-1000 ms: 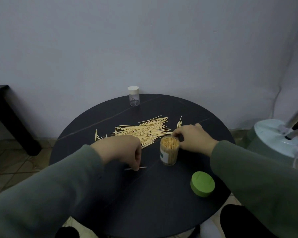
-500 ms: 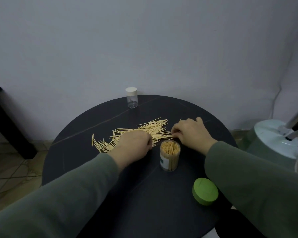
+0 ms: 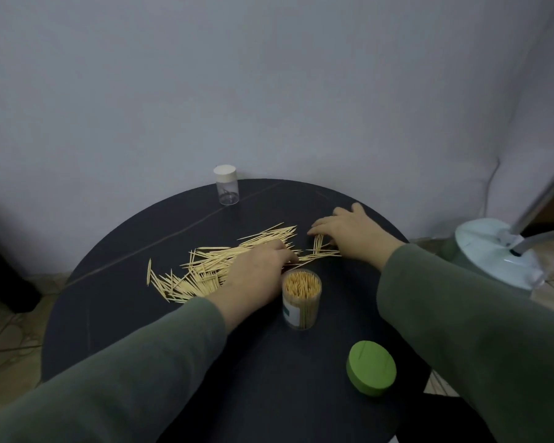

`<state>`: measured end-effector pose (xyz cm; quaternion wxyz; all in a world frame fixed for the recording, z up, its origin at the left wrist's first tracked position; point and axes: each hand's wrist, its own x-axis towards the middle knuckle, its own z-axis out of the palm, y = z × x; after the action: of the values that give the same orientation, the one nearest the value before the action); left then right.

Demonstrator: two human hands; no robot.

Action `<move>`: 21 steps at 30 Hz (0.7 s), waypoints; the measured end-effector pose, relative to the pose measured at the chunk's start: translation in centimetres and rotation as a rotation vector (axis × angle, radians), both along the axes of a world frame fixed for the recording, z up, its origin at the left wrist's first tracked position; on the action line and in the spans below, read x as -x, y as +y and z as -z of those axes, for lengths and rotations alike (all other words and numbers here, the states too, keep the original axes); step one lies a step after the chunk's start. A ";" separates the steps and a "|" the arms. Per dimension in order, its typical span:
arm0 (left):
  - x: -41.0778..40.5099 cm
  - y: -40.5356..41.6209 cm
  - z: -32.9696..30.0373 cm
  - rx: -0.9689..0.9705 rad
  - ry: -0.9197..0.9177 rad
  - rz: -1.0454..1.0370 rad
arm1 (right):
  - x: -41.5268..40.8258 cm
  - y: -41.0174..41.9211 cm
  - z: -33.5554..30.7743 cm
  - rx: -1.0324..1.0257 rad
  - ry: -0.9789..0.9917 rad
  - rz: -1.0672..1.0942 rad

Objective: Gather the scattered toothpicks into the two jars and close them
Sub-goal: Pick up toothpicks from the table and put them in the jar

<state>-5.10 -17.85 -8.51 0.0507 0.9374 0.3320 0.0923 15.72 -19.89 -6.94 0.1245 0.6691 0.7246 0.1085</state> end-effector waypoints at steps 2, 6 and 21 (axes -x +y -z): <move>-0.3 0.0 0.2 0.003 -0.008 -0.010 | -0.1 0.4 0.1 0.015 0.016 -0.001; -0.5 0.3 0.2 -0.002 -0.029 -0.030 | -0.4 0.4 0.3 -0.014 0.013 0.002; -0.4 0.1 0.0 -0.019 0.049 -0.057 | -0.8 -2.8 0.8 -0.063 0.233 0.098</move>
<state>-4.68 -17.72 -8.51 0.0307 0.9300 0.3588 0.0739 16.55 -22.64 -7.79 0.0234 0.7155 0.6967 0.0464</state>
